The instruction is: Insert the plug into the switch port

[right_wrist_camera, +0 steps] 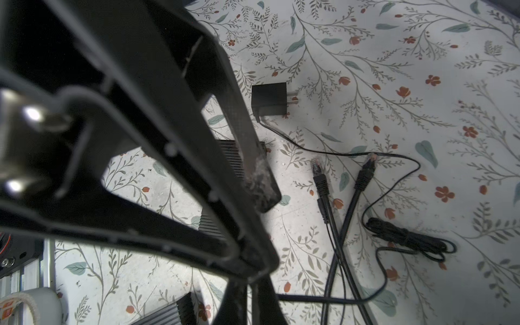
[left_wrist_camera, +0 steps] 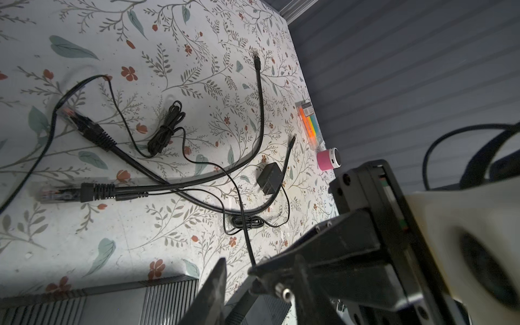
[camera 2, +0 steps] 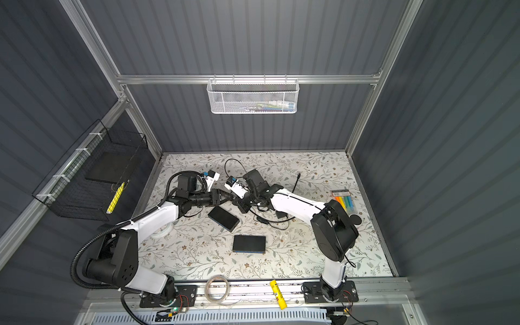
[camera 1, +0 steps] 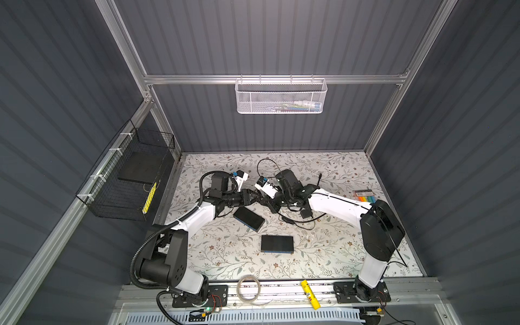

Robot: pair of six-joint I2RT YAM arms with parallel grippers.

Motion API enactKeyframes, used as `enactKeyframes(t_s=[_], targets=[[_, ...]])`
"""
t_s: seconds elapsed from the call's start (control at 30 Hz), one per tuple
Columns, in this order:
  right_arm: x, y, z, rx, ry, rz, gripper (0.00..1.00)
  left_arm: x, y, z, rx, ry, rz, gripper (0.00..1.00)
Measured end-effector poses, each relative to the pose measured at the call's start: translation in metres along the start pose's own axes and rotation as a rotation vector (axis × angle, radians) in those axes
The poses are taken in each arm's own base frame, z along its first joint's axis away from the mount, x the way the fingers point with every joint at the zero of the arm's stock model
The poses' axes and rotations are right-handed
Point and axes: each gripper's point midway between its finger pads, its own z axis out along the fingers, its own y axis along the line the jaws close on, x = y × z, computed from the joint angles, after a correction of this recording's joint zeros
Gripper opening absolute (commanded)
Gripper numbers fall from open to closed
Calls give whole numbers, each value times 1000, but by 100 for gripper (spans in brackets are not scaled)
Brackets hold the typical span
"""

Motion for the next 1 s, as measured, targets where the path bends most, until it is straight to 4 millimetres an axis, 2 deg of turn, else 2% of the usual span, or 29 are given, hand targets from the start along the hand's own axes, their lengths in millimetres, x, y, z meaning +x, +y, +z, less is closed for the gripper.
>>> enactKeyframes(t_s=[0.3, 0.57, 0.87, 1.0], targets=[[0, 1, 0, -8, -2, 11, 0, -3, -3, 2, 9, -6, 8, 16], [0, 1, 0, -7, -2, 11, 0, -4, -1, 2, -2, -13, 7, 23], [0, 1, 1, -7, -2, 14, 0, -6, 1, 2, -18, -22, 8, 21], [0, 1, 1, -7, -2, 15, 0, -7, 1, 2, -22, -25, 8, 18]])
